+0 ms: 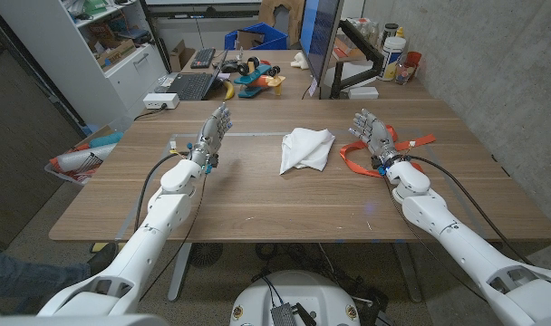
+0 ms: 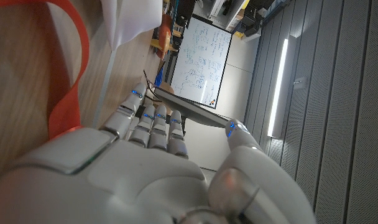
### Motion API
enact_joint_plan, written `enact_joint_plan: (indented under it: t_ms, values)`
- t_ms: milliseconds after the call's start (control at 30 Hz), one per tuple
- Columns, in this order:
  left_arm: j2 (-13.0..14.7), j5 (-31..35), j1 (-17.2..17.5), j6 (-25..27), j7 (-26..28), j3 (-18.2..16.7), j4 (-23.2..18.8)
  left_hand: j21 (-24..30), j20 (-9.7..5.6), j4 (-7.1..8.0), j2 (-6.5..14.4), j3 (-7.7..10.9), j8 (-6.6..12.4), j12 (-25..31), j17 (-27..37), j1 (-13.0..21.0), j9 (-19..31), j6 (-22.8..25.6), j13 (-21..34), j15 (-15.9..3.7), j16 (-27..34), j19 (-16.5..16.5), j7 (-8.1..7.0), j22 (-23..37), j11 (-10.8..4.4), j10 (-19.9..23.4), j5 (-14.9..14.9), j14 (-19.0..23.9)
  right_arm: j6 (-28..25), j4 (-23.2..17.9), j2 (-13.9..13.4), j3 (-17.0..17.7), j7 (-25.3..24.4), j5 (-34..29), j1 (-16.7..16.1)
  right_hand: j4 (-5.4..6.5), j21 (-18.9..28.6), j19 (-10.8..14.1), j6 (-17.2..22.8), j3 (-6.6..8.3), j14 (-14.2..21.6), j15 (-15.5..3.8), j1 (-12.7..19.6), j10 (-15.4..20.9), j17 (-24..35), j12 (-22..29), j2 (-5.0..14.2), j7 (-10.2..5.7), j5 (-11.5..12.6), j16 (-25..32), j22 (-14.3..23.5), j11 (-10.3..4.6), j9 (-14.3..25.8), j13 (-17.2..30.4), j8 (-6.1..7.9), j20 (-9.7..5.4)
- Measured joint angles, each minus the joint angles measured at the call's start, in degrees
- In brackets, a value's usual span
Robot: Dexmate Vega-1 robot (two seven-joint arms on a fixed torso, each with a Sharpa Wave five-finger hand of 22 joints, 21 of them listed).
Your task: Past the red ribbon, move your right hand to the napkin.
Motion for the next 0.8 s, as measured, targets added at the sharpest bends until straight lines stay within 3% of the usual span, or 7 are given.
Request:
enact_joint_plan:
  t_ms: [400, 800]
  values:
    - [-2.45, 3.04, -0.23, 1.40, -2.15, -3.14, -0.26, -0.22, 0.11, -0.17, 0.30, 0.16, 0.00, 0.22, -0.01, 0.30, -0.01, 0.00, -0.53, 0.00, 0.24, -0.11, 0.00, -0.01, -0.01, 0.00, 0.00, 0.00, 1.64, -0.61, 0.17, -0.81, -0.81, -2.60, 0.30, -0.24, 0.00, 0.00, 0.30, -0.25, 0.09, -0.10, 0.00, 0.30, -0.30, 0.00, 0.00, -0.30, 0.22, 0.15, 0.00, -0.30, -0.53, -0.44, 0.00, 0.00]
    - [-3.37, 4.45, -0.42, 2.09, -3.36, -4.12, -0.28, -0.78, 0.32, -0.17, 0.53, 0.16, -0.02, 0.21, -0.01, 0.53, -0.01, 0.00, -1.01, 0.00, 0.25, -0.32, -0.01, -0.01, -0.01, 0.00, -0.01, 0.00, 3.09, -1.39, -0.05, -2.14, -2.73, -6.08, 0.73, -0.47, 0.00, 0.32, 1.01, -0.49, 1.12, -0.71, 0.00, 1.74, -1.07, -0.23, 0.00, -1.02, 0.22, 0.34, -0.01, -0.73, -1.06, -1.04, 0.44, -0.32]
